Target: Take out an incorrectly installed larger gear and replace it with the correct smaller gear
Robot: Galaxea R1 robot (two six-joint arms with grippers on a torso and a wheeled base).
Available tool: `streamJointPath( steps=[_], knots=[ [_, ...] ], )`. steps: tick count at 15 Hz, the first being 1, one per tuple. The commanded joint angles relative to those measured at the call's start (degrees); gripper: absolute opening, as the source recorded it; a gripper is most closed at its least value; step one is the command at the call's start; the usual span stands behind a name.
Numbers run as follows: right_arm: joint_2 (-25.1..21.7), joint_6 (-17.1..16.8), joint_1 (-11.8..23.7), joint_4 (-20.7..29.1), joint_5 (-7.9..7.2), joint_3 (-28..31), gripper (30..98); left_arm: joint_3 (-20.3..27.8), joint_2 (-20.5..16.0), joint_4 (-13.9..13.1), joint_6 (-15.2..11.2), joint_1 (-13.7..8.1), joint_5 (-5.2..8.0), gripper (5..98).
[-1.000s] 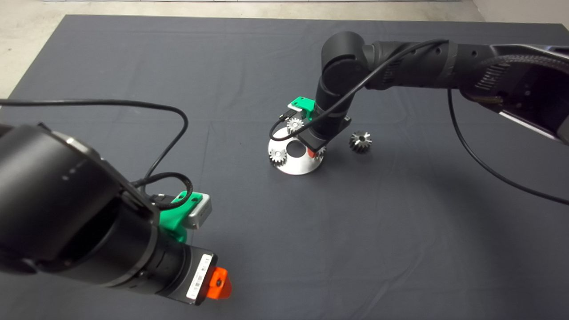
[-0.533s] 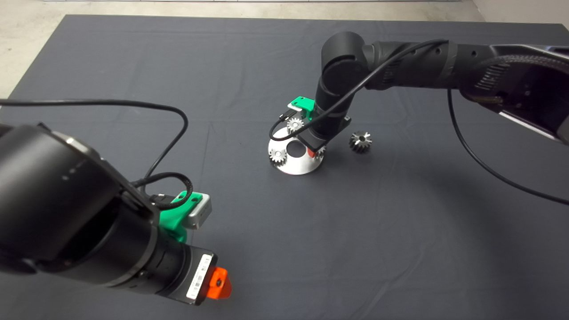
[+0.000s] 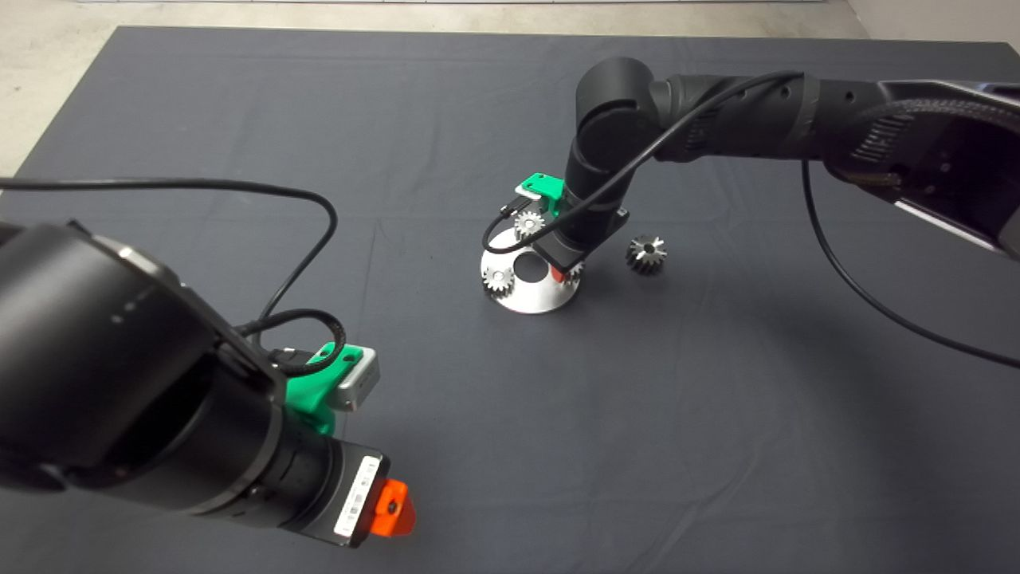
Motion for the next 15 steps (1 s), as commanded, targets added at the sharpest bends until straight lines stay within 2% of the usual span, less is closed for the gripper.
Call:
streamJointPath(
  steps=[1,15],
  knots=[
    [-0.05,0.37,1.35,-2.01,-7.29,2.8,41.4,0.98,-0.24,-1.09,-0.18,-0.67,-0.03,98.2],
    [-2.07,0.37,1.7,-2.01,-7.29,2.76,41.4,0.98,-0.2,-1.06,-0.22,-0.67,-0.03,98.2]
  ],
)
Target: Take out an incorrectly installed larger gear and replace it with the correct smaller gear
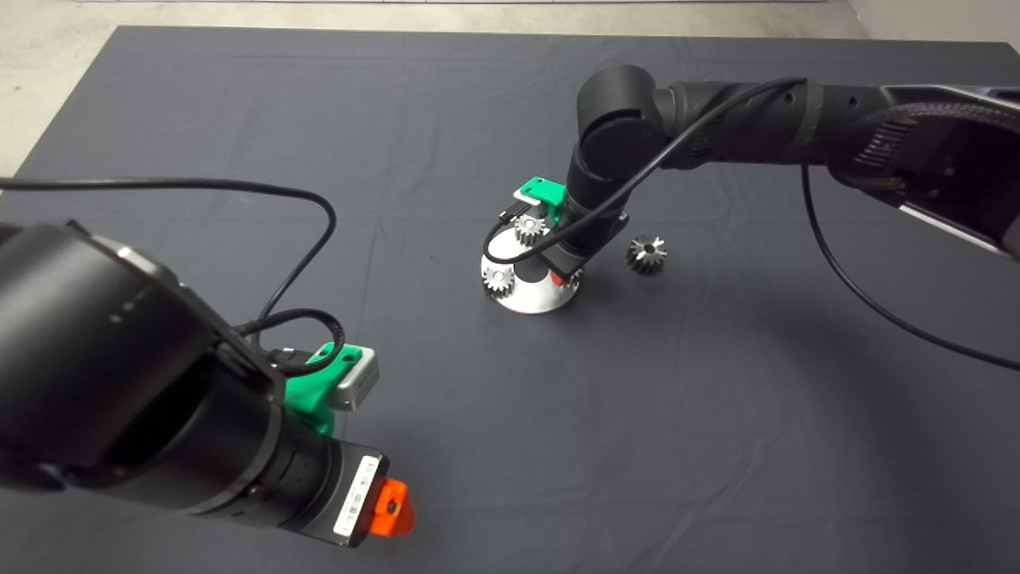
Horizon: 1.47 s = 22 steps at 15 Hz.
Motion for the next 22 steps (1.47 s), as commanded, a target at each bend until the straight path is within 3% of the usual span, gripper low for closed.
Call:
streamJointPath(
  steps=[1,22],
  knots=[
    [-1.28,0.36,1.92,-1.55,-7.29,0.55,41.4,0.98,-0.09,-1.04,-0.17,-0.67,0.0,98.2],
    [-0.97,2.73,1.83,-1.73,-7.03,2.53,41.4,0.98,-0.09,-1.13,-0.16,-0.67,0.0,98.2]
  ],
)
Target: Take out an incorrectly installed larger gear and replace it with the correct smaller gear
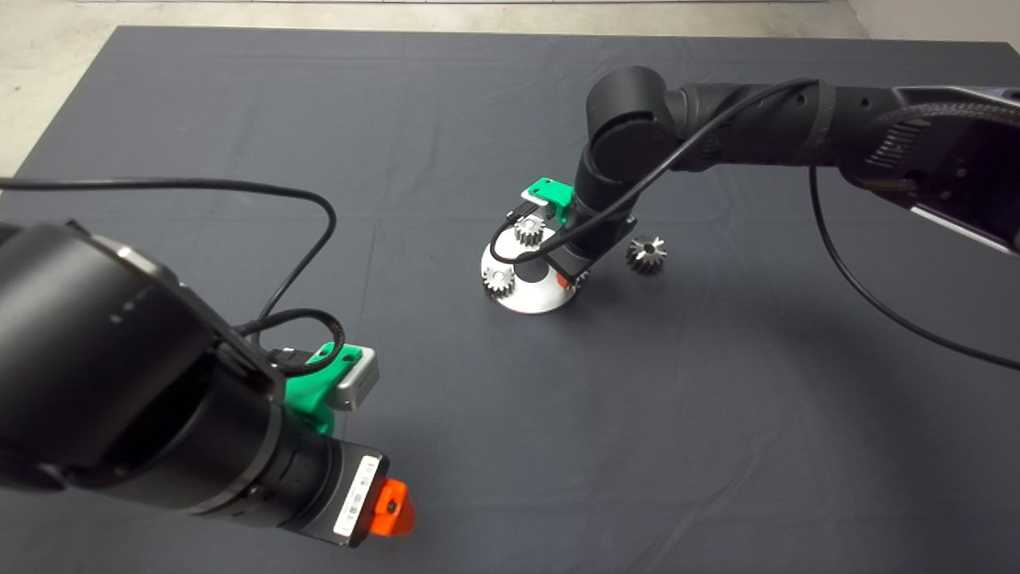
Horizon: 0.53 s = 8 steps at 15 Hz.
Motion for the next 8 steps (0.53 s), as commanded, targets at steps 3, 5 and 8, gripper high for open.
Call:
streamJointPath(
  steps=[3,5,8],
  knots=[
    [-0.14,1.28,1.83,-1.89,-7.15,0.81,41.4,0.98,0.0,-1.12,-0.23,-0.67,0.0,98.2],
    [-0.14,1.46,1.83,-2.61,-7.23,0.81,41.4,0.98,-0.02,-1.12,-0.23,-0.67,0.0,98.2],
    [-0.24,1.64,1.83,-3.56,-7.23,0.81,41.4,0.98,-0.08,-1.12,-0.23,-0.67,0.0,98.2]
  ],
)
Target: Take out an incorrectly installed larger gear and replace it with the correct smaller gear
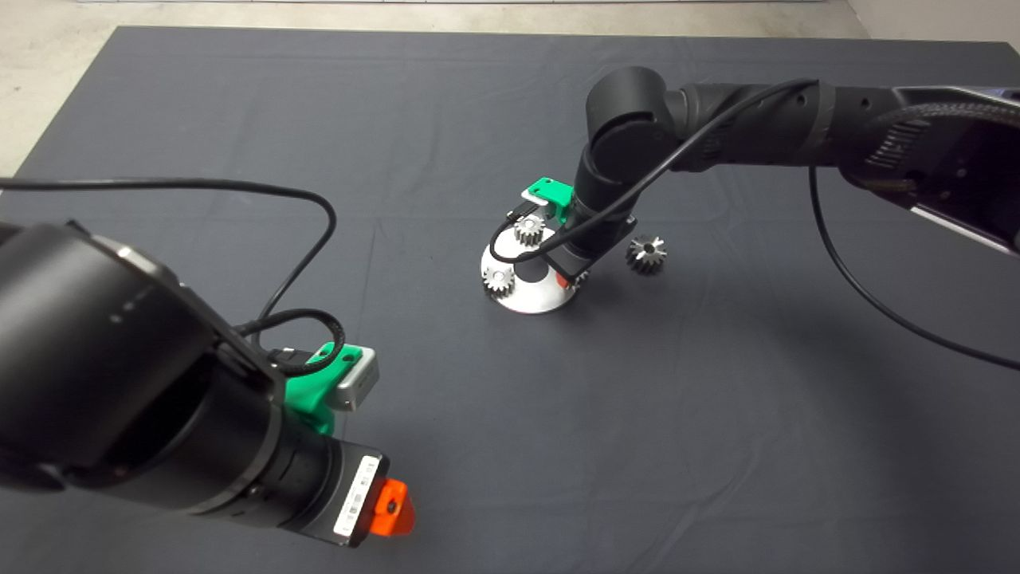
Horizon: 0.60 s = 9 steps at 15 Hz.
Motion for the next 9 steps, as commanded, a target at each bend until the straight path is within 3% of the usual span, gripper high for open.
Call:
streamJointPath(
  steps=[1,9],
  knots=[
    [-0.41,0.79,1.83,-3.07,-7.12,0.69,41.4,0.98,-0.08,-1.11,-0.23,-0.67,0.0,98.2],
    [-0.23,1.67,1.74,-4.21,-7.12,0.69,41.4,0.98,0.0,-1.11,-0.23,-0.61,0.0,98.2]
  ],
)
